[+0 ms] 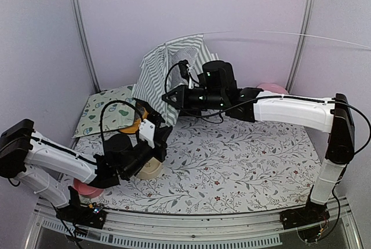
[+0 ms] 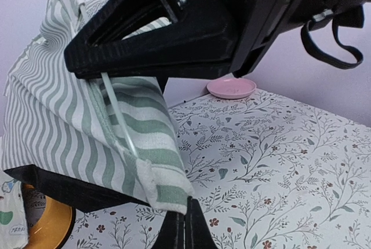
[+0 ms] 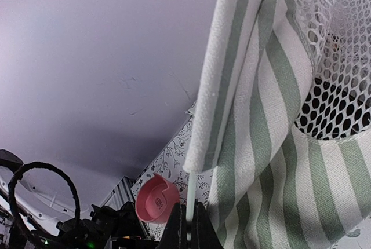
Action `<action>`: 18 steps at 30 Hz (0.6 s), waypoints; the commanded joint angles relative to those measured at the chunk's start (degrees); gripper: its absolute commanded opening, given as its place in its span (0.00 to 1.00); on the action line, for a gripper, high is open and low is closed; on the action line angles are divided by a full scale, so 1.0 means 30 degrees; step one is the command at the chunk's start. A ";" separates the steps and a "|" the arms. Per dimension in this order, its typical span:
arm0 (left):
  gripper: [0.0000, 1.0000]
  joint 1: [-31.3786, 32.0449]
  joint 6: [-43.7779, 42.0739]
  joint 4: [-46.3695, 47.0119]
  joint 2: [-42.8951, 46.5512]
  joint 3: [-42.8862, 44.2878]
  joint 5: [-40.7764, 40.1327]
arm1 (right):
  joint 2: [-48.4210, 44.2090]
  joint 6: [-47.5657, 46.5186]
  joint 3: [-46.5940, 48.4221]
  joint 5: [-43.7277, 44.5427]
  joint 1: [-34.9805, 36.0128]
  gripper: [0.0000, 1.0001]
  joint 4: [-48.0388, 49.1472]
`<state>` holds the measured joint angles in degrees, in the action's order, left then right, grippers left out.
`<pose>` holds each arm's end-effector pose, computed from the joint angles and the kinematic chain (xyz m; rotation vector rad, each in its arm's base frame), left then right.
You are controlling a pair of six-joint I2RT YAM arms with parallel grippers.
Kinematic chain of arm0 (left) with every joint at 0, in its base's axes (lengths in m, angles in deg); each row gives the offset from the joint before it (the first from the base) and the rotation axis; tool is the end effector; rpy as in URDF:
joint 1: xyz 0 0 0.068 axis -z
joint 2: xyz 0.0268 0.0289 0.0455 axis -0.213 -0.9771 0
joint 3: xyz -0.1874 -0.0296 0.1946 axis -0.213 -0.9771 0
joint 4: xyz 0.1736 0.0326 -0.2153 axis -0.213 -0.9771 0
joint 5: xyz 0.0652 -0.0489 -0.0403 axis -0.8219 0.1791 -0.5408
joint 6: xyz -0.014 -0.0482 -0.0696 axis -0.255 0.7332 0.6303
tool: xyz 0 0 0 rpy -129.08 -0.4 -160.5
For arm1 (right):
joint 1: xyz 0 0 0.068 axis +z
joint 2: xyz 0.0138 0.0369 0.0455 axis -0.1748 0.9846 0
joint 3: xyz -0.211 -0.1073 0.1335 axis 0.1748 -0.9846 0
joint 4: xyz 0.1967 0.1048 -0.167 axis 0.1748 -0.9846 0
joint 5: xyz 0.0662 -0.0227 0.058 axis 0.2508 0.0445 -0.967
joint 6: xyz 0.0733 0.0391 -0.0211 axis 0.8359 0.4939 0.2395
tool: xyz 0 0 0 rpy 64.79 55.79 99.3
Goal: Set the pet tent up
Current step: Insert the tent pole into the pole socket of the pet tent, then rotate the tent at the center of the board.
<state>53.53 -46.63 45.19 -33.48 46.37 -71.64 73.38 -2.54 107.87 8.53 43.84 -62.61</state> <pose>0.1682 -0.2817 0.2018 0.5030 1.4952 -0.4682 0.2804 0.4100 0.3169 -0.4937 1.9287 1.2321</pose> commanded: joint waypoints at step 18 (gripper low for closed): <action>0.00 0.0832 -0.0371 -0.2763 0.0293 0.0608 0.1461 | 0.0481 -0.1838 0.0435 0.2662 -0.1240 0.00 0.0159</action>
<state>53.61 -48.10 40.12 -33.48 47.84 -70.61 74.36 -5.14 107.45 9.23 43.73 -63.82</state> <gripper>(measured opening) 0.013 0.022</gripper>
